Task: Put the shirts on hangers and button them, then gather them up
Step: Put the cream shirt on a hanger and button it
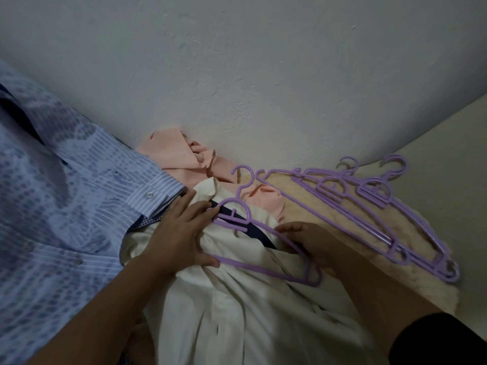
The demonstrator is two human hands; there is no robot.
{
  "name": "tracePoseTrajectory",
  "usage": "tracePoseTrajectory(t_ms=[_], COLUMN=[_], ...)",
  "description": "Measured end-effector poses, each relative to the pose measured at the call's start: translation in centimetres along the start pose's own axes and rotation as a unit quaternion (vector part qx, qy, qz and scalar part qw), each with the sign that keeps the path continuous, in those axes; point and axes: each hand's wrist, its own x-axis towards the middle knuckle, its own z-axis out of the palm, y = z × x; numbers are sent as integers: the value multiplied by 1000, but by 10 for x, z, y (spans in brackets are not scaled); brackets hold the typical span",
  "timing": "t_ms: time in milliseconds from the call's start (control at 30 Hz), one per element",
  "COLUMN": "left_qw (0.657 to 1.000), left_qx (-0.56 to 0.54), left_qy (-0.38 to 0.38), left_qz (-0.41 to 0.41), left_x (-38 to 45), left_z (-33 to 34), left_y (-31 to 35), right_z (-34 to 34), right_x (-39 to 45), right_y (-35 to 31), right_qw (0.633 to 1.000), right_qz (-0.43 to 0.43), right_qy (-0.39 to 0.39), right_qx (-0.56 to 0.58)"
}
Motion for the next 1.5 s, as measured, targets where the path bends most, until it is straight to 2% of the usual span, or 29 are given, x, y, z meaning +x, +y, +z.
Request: tracePoseTrajectory(t_ms=[100,233,367,467,533,667,800,833,933,1067,1100,1167,1233,1367,1500], left_qw=[1000,1000,999,996,993,989,988,989,990,989,989,989,989,989,989], left_qx=[7,22,35,75,106,130,121,121,119,109,107,108,100,94,95], left_qy=[3,-7,14,44,41,10,8,13,15,6,7,9,19,17,17], left_qz=[6,6,10,28,9,-67,-90,-86,-81,-97,-99,-103,-105,-110,-109], left_x=[0,0,8,22,32,43,49,52,54,46,45,46,46,45,45], left_z=[0,-2,-9,-19,-24,-18,-5,-3,-1,9,13,17,19,19,20], left_y=[-1,0,7,14,19,32,45,47,48,39,39,39,38,37,37], right_z=[-6,-22,-34,-40,-38,-10,38,47,54,28,20,4,-10,-23,-19], right_x=[-4,-10,-19,-27,-34,-51,-53,-49,-40,-36,-36,-36,-38,-39,-37], right_y=[-9,-38,-74,-100,-111,-103,-64,-56,-41,-21,-11,8,24,36,40], right_qw=[998,990,967,952,955,967,948,947,960,970,960,911,871,871,873], right_qz=[-7,-70,-159,-195,-183,-123,-82,-81,-96,-146,-141,-136,-148,-168,-215], right_qy=[47,109,201,236,232,166,106,107,150,187,202,220,206,197,235], right_qx=[47,56,-15,-25,10,146,290,293,217,-45,-131,-320,-420,-418,-370])
